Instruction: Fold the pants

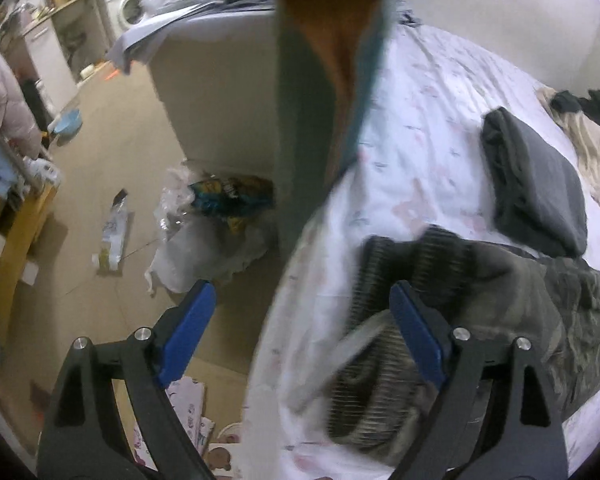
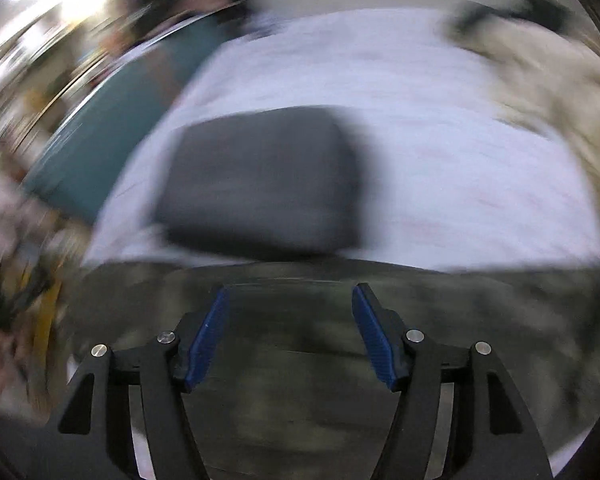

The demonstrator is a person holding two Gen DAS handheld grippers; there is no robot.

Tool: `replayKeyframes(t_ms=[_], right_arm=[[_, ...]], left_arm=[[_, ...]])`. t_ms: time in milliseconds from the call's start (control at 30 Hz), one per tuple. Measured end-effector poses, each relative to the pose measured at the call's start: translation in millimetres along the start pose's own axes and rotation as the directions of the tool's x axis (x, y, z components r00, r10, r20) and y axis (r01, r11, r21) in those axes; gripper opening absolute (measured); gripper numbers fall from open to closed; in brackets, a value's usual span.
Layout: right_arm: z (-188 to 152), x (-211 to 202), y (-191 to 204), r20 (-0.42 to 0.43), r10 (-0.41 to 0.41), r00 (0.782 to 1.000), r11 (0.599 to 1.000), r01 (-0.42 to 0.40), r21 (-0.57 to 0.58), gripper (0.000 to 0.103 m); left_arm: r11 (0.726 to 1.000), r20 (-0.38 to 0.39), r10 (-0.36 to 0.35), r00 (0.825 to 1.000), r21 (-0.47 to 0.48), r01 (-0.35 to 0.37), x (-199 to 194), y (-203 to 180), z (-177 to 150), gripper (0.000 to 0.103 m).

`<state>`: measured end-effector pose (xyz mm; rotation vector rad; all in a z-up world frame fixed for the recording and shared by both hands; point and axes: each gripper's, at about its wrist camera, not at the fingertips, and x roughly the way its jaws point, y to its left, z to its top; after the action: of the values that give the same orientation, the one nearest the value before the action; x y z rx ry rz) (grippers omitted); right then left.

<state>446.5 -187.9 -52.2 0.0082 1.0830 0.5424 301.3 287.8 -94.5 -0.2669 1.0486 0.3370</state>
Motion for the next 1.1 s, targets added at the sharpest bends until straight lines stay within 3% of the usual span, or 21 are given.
replayKeyframes(t_ms=[67,167,267,367,400,467,500,567,633,733,800,900,967,1033,1100], right_arm=[[10.0,28.9,79.7,-0.006,0.065,0.998,0.982,-0.065,-0.176,0.066],[18.9,71.7,165.2,-0.058,0.138,0.989,0.942,-0.149,-0.3,0.066],[26.7,115.8,232.0,-0.115,0.159,0.981,0.904,-0.192,-0.383,0.066],[28.9,153.9,274.5,-0.17,0.15,0.974,0.868,-0.212,-0.45,0.066],[27.9,163.5,280.0,-0.186,0.149,0.971,0.863,-0.219,-0.455,0.062],[25.2,180.2,288.1,-0.251,0.186,0.95,0.847,-0.285,-0.45,0.015],[21.7,180.9,291.7,-0.267,0.205,0.942,0.835,-0.311,-0.455,0.003],[16.6,168.2,297.5,-0.257,0.233,0.938,0.79,-0.337,-0.513,0.002],[13.6,149.5,302.8,-0.283,0.299,0.912,0.735,-0.409,-0.541,0.001],[9.8,106.1,308.0,-0.311,0.42,0.853,0.633,-0.521,-0.573,0.001],[12.8,94.5,311.5,-0.306,0.459,0.834,0.607,-0.546,-0.578,0.001],[29.9,125.4,315.4,-0.275,0.434,0.858,0.653,-0.51,-0.559,0.001],[33.3,179.8,316.2,-0.254,0.276,0.927,0.727,-0.374,-0.576,0.001],[33.1,219.5,306.9,-0.216,0.133,0.967,0.793,-0.235,-0.562,0.002],[27.8,232.6,303.6,-0.195,0.096,0.976,0.808,-0.191,-0.557,0.006]], left_arm=[[1.0,0.007,0.012,1.0,-0.006,-0.012,-1.5,15.4,-2.1,0.087],[0.999,-0.02,-0.009,1.0,-0.052,0.008,5.3,38.8,-5.0,0.087],[0.999,-0.041,-0.01,0.999,-0.052,0.008,14.0,52.9,-7.0,0.087],[0.998,-0.045,-0.002,0.999,-0.058,-0.001,17.0,64.8,-5.9,0.087],[0.998,-0.045,-0.002,0.999,-0.065,-0.001,16.6,69.0,-5.3,0.087],[0.996,-0.049,-0.02,0.999,-0.084,0.016,16.2,76.1,-4.7,0.087],[0.995,-0.052,-0.034,0.998,-0.093,0.029,17.1,78.6,-4.8,0.087],[0.993,-0.056,-0.051,0.997,-0.106,0.045,16.1,82.5,-5.8,0.087],[0.991,-0.049,-0.061,0.997,-0.12,0.055,13.4,85.3,-5.6,0.087],[0.986,-0.042,-0.078,0.996,-0.148,0.071,11.0,90.2,-2.9,0.087],[0.983,-0.036,-0.07,0.997,-0.172,0.063,11.3,93.5,-1.1,0.087],[0.979,-0.043,-0.057,0.997,-0.2,0.047,14.2,95.1,-0.5,0.087],[0.976,-0.054,-0.058,0.997,-0.213,0.046,16.0,93.0,-1.4,0.087],[0.98,-0.055,-0.051,0.997,-0.197,0.039,15.3,86.6,-2.1,0.087],[0.985,-0.045,-0.055,0.997,-0.167,0.046,13.8,77.1,-3.2,0.087]])
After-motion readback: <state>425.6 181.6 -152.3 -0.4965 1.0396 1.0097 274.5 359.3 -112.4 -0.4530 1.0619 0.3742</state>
